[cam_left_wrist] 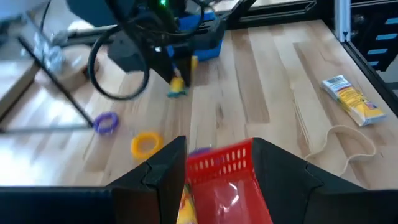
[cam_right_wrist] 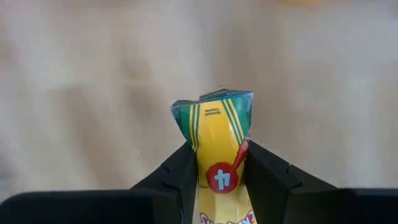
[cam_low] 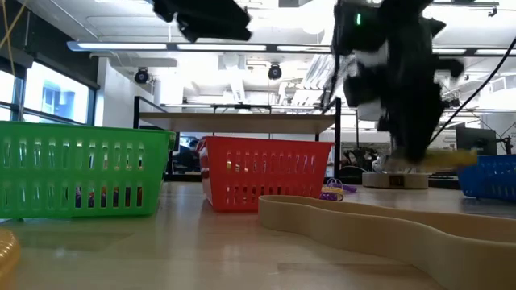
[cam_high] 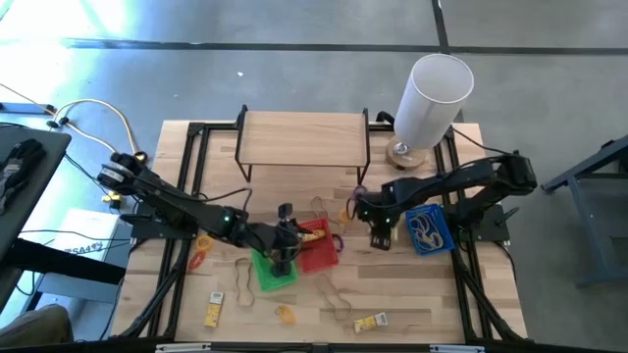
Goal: Pick & Place Office Desk Supplies
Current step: Put the yellow crayon box into the red bin
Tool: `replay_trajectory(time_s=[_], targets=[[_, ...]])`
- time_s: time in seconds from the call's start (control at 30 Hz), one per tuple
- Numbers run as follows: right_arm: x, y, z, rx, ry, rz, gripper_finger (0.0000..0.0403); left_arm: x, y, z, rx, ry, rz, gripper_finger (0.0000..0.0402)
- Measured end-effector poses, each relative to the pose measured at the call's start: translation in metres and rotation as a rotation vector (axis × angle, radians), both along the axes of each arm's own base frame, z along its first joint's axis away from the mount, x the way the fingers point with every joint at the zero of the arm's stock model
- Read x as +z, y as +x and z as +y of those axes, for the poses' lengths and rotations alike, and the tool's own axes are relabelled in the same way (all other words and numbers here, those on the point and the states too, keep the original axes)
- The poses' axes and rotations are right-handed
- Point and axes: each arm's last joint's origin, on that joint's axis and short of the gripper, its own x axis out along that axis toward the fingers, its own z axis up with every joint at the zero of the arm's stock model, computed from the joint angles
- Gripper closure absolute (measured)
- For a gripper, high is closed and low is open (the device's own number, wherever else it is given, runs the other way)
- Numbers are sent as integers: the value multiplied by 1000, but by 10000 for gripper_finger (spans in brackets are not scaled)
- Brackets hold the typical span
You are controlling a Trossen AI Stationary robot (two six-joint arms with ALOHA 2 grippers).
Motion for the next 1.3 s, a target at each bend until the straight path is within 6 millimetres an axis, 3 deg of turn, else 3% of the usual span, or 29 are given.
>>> replay_trajectory(time_s=[0.23, 0.47, 0.67, 0.8, 1.3], targets=[[44, 18, 43, 180, 192, -215, 296, -20, 22, -10, -105, 224, -50, 228], [61, 32, 70, 284, 257, -447, 296, -41, 43, -26, -239, 479, -164, 228], [65, 36, 73, 293, 269, -516, 296, -52, 46, -43, -314, 613, -232, 228], [65, 40, 72, 291, 274, -539, 296, -48, 46, -46, -332, 634, -288, 228], [69, 45, 71, 279, 306, -599, 296, -42, 54, -29, -348, 633, -351, 228]])
